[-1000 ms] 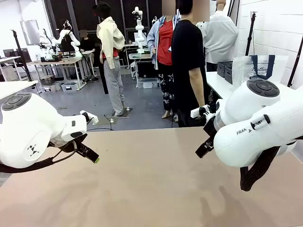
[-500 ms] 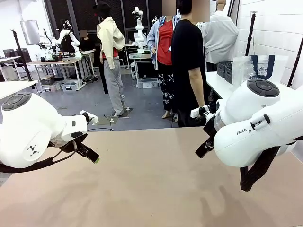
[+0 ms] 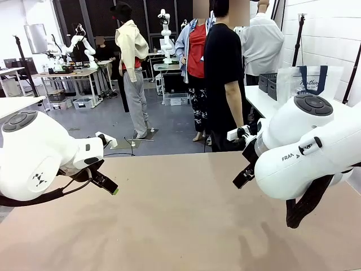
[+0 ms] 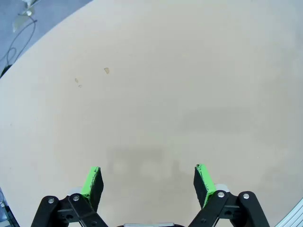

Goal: Transfer purchased items from the store into the shopping bag.
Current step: Open the Reusable shopping bag in the center of the table.

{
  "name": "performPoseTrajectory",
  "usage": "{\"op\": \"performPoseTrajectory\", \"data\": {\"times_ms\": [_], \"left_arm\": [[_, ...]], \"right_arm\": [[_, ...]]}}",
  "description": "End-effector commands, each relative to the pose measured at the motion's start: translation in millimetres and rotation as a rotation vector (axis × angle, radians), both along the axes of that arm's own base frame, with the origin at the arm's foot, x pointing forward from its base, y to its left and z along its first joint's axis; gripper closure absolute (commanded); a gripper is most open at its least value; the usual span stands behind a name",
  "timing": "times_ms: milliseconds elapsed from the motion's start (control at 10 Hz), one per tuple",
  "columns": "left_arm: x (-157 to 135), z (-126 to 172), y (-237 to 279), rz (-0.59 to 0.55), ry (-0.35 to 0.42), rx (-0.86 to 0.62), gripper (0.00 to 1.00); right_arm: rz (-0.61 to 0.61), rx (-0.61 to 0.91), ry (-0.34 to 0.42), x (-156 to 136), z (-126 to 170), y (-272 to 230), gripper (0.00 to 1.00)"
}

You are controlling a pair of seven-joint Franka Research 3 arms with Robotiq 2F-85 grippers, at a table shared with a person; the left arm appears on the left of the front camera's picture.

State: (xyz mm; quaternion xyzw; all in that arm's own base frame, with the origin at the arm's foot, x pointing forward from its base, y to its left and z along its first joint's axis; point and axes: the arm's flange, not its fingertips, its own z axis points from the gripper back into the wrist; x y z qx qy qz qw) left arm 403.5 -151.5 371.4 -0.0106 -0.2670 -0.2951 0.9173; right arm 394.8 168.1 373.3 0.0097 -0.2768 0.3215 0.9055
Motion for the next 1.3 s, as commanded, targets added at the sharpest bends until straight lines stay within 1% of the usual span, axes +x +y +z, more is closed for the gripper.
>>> {"op": "performPoseTrajectory", "data": {"times_ms": [0,1200], "left_arm": [[0.2,0.0,0.6,0.001,0.000,0.000,0.00],[0.2,0.0,0.6,0.001,0.000,0.000,0.00]], "right_arm": [[0.000,0.000,0.000,0.0,0.0,-0.1,0.00],[0.000,0.000,0.000,0.0,0.0,-0.1,0.00]]}}
